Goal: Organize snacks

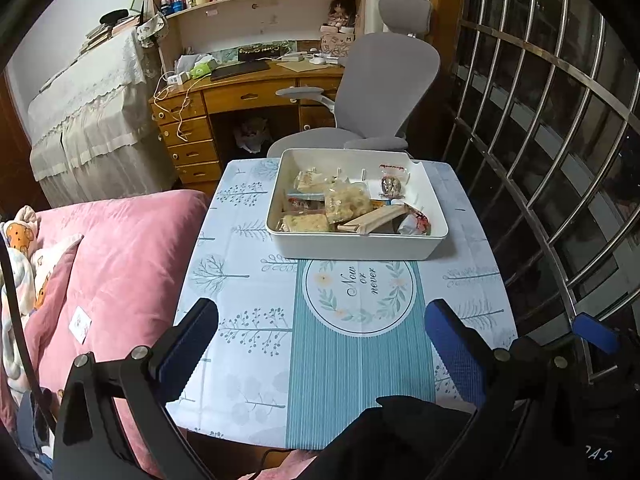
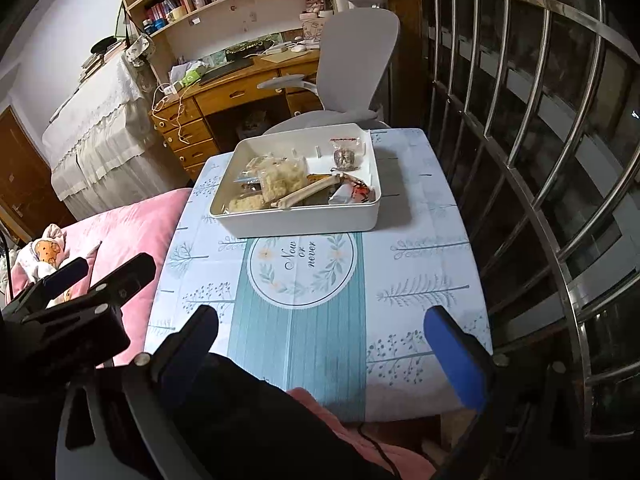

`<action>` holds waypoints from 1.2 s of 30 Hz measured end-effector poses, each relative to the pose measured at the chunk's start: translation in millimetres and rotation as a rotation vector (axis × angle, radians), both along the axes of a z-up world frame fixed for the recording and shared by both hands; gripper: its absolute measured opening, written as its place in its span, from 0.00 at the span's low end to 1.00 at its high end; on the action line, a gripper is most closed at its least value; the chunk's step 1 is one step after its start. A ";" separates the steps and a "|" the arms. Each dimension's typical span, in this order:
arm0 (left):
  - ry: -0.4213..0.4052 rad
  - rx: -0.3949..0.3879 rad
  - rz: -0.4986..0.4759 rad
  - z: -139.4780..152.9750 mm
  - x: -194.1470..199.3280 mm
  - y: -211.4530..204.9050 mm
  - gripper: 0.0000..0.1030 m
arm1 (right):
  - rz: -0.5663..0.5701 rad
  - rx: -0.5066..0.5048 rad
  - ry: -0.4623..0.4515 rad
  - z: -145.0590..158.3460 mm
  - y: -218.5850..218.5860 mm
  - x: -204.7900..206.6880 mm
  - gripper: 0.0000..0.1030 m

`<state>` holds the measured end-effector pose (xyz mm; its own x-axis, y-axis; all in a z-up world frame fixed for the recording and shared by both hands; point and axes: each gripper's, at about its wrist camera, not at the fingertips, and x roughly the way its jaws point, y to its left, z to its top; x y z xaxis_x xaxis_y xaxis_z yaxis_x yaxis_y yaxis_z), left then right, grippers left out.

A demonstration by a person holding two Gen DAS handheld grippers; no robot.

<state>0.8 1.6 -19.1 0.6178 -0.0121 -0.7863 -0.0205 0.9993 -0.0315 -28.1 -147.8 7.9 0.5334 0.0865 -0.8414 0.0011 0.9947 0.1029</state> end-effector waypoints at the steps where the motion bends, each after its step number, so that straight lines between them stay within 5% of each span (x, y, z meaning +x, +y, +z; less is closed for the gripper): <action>1: 0.000 0.000 0.001 0.0 0.3 -0.7 1.00 | -0.001 0.000 0.002 -0.7 -1.2 1.6 1.00; 36: 0.109 0.009 0.002 -19.4 24.2 -2.4 1.00 | -0.020 -0.013 0.126 -21.6 -9.2 27.9 1.00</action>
<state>25.0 -0.9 -38.6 0.5290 -0.0040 -0.8486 -0.0250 0.9995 -0.0204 -0.2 -157.0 -13.7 0.4246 0.0655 -0.9030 0.0332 0.9956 0.0878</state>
